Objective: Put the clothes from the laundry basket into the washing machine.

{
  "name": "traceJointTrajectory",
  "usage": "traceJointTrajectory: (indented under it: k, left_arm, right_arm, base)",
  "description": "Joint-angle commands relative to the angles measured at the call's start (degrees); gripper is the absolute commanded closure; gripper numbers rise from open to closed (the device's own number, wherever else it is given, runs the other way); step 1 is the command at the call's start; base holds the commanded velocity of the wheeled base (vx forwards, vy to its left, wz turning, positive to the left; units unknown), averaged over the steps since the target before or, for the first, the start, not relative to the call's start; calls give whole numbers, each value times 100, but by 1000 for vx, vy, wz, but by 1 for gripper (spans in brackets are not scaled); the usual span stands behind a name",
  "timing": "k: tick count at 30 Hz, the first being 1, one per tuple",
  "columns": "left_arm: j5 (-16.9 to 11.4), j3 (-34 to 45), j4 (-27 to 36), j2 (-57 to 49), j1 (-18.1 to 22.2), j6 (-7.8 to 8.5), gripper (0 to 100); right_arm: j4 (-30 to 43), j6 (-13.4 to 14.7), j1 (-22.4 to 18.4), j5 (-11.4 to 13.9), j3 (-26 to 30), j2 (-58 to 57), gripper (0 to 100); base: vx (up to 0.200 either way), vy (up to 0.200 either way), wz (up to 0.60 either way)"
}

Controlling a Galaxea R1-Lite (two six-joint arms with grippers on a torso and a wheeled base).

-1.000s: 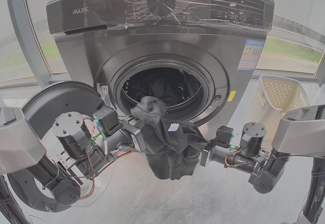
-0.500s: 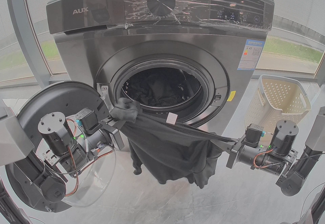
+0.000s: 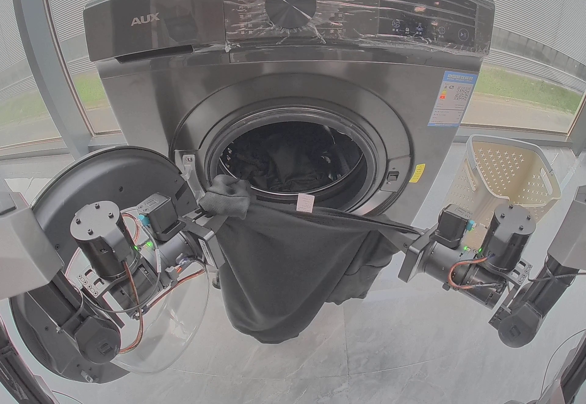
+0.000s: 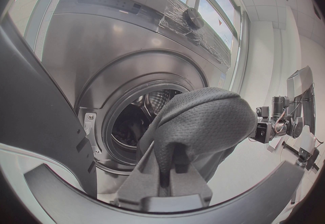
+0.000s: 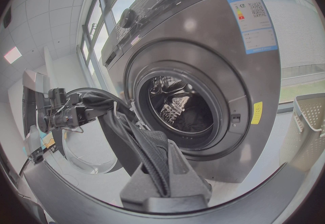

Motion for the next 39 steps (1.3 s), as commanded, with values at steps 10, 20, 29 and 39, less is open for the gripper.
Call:
traceJointTrajectory:
  k: [10, 20, 29, 39]
  left_arm:
    - [53, 2, -12, -18, 43, 62, 100]
    - [53, -42, -12, -88, 43, 45, 100]
    - [53, -42, -12, -141, 61, 36, 100]
    - [53, -42, -12, -194, 61, 10, 100]
  right_arm:
    - [0, -19, -233, -135, -286, -309, 100]
    - [0, -36, -224, -495, -602, -361, 100]
    - [0, 7, -259, -662, -892, -467, 100]
    - [0, 16, -241, -680, -954, -476, 100]
  base:
    - [0, 0, 0]
    - [0, 0, 0]
    - [0, 0, 0]
    - [0, 0, 0]
